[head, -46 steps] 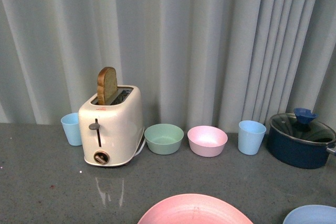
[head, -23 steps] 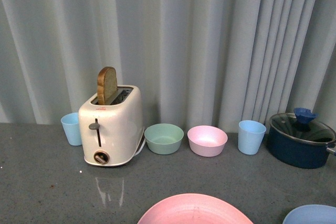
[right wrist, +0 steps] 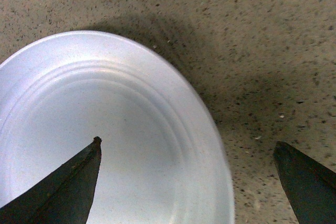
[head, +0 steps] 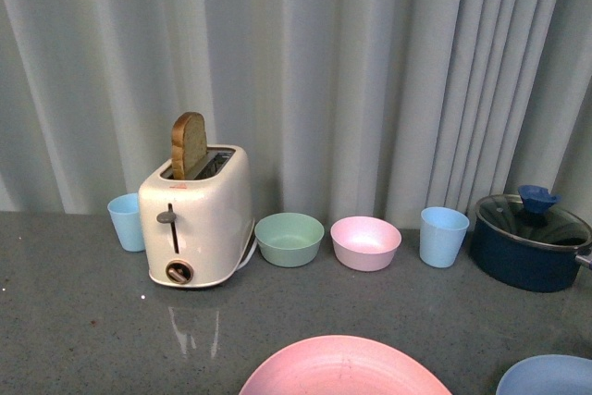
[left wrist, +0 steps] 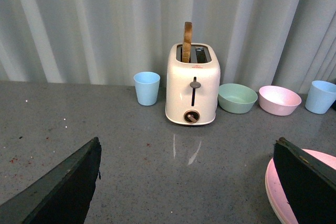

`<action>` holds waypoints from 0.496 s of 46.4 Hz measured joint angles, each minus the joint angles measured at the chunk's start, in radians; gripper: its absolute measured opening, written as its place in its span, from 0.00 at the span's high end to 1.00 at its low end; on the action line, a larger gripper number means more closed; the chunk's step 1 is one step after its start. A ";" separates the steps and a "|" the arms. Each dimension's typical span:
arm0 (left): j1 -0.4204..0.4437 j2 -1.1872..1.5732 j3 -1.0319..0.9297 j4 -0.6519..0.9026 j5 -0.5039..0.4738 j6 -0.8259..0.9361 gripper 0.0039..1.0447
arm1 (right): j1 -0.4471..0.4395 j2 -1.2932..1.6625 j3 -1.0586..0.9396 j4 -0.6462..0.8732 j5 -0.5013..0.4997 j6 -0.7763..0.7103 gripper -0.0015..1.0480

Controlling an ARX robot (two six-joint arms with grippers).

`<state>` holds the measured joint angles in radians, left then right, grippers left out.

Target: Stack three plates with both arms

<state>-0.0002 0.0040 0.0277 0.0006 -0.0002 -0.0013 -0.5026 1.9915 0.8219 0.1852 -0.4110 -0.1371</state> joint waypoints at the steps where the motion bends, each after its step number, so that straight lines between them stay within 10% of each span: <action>1: 0.000 0.000 0.000 0.000 0.000 0.000 0.06 | 0.006 0.007 0.000 0.003 0.000 0.004 0.07; 23: 0.000 0.000 0.000 0.000 0.000 0.000 0.06 | 0.068 0.092 -0.024 0.025 0.038 0.010 0.07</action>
<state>-0.0002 0.0040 0.0277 0.0006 -0.0002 -0.0013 -0.4343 2.0838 0.7979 0.2104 -0.3733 -0.1276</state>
